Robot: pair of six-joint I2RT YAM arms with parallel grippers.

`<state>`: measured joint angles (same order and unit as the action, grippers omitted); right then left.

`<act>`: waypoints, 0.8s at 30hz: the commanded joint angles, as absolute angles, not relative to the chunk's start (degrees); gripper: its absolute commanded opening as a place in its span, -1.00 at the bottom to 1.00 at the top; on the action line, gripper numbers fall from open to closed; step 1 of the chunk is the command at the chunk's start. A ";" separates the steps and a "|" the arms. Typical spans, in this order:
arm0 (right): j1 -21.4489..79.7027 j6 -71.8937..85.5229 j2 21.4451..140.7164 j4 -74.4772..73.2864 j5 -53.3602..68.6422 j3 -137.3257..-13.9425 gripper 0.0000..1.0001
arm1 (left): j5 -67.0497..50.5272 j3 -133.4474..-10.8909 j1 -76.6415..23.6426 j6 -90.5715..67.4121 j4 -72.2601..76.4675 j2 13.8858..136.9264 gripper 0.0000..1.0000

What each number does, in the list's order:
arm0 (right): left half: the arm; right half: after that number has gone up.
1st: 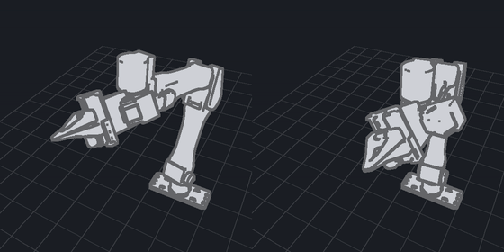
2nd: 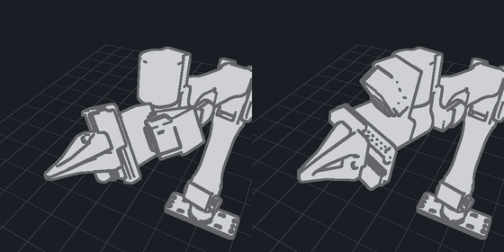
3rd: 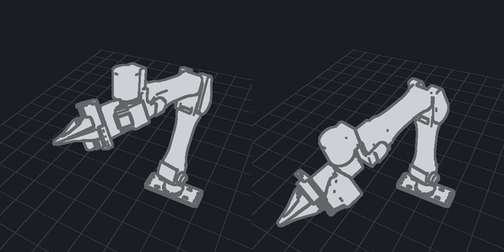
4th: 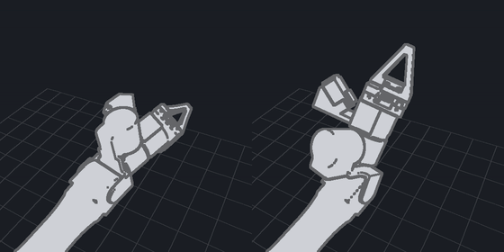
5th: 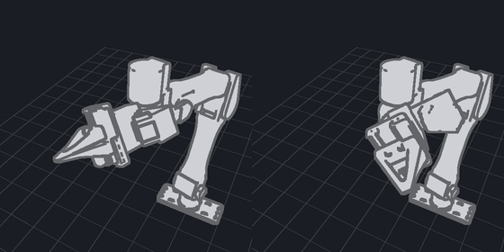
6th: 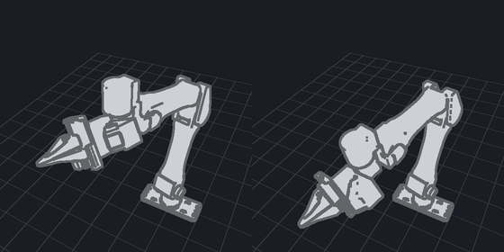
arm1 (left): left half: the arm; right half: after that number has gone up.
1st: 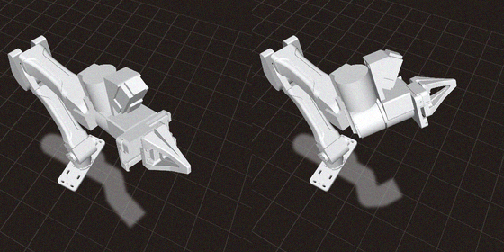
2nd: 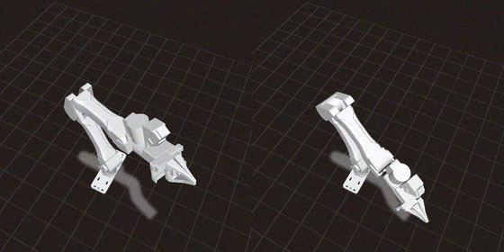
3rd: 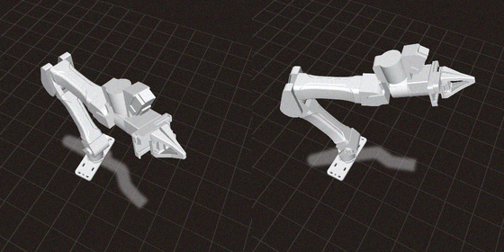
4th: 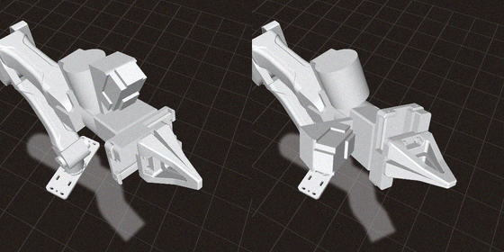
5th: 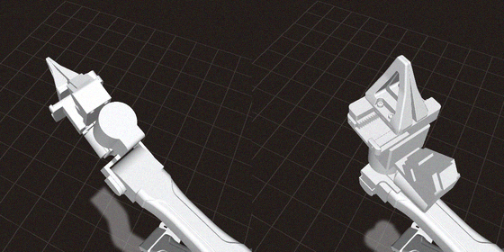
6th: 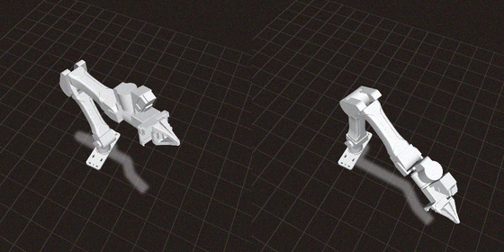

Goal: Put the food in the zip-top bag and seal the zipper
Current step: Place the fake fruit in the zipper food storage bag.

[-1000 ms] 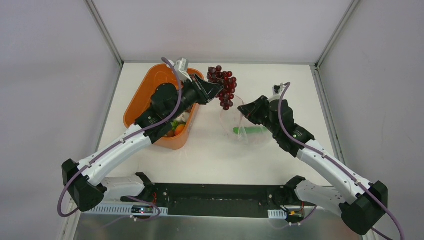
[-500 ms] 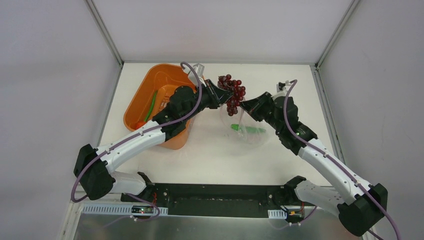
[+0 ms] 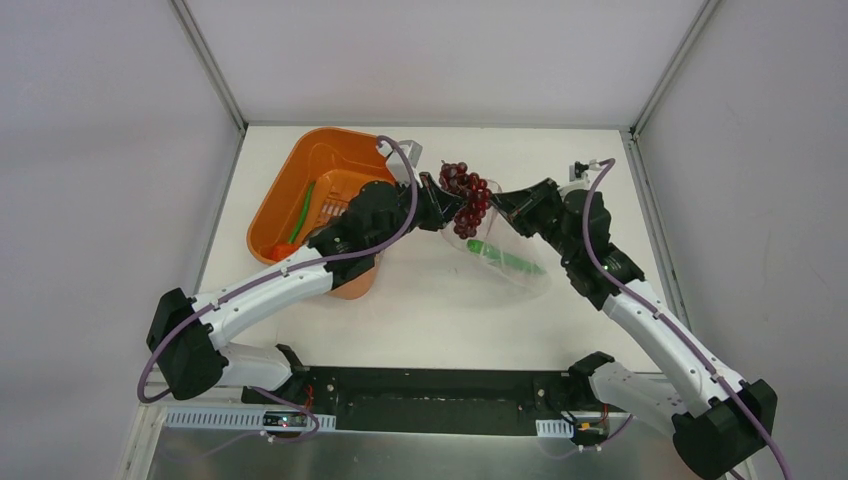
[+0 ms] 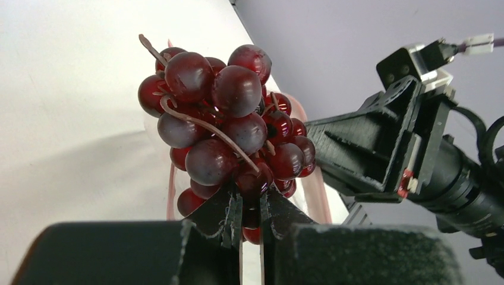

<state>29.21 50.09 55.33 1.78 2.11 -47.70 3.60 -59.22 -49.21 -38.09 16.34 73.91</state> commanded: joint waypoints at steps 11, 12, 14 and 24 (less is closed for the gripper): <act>27.35 55.55 51.06 11.77 5.39 -45.72 -0.86 | 3.95 -66.53 -52.99 -29.73 10.25 75.84 -0.79; 27.20 55.55 50.87 11.75 5.60 -45.66 -0.86 | 2.81 -66.94 -53.00 -29.57 10.07 76.11 -0.73; 26.85 55.82 50.61 11.69 5.71 -45.30 -0.86 | 0.94 -68.12 -53.00 -29.20 9.07 76.68 -0.62; 25.32 56.81 48.09 15.14 5.87 -43.05 -0.86 | -3.54 -70.40 -52.99 -25.50 1.30 76.47 -0.09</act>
<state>26.00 55.24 50.09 8.71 3.97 -42.65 -0.60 -69.52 -52.53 -27.66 1.78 77.87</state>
